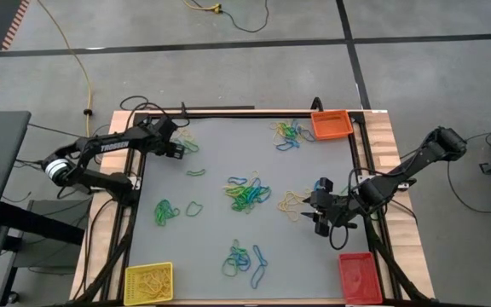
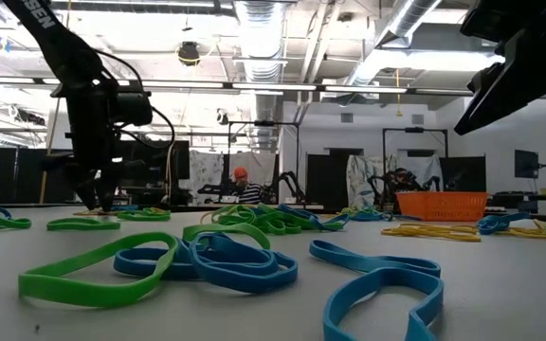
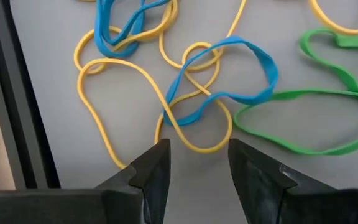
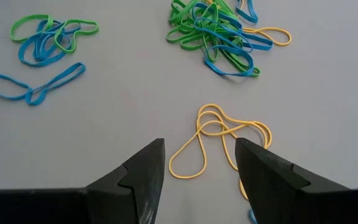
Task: Sort rubber bands into baskets
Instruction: Put the yellow rubber band into the yellow bin
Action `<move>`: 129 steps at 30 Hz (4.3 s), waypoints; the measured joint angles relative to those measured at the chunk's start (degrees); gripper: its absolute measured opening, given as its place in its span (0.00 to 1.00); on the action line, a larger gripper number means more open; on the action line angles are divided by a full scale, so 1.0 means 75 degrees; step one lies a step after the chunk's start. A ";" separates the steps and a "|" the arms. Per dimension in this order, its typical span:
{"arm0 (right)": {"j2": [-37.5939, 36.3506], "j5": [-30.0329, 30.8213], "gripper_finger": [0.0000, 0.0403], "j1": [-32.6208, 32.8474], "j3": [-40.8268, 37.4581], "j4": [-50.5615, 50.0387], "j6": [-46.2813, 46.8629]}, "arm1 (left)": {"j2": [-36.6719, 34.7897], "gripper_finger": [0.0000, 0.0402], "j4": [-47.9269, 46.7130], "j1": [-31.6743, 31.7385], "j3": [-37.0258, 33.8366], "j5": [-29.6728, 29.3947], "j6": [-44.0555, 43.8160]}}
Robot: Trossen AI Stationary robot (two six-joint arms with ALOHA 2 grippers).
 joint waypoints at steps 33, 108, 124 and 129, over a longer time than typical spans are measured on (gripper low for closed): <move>0.0000 0.0000 0.56 0.0000 0.0000 0.0000 0.0000 | 0.0035 0.27 0.0101 -0.0077 0.0074 -0.0186 -0.0688; 0.0003 0.0000 0.56 0.0003 0.0000 0.0002 0.0000 | 0.0787 0.29 -0.1036 -0.0032 0.0675 -0.0475 0.0342; 0.0000 0.0000 0.56 0.0000 0.0000 0.0000 0.0000 | 0.1331 0.29 -0.1101 -0.0062 0.1090 0.0095 -0.0117; 0.0003 0.0000 0.56 0.0000 0.0000 0.0002 -0.0002 | 0.1725 0.29 -0.0761 -0.0354 0.1195 -0.0344 -0.0303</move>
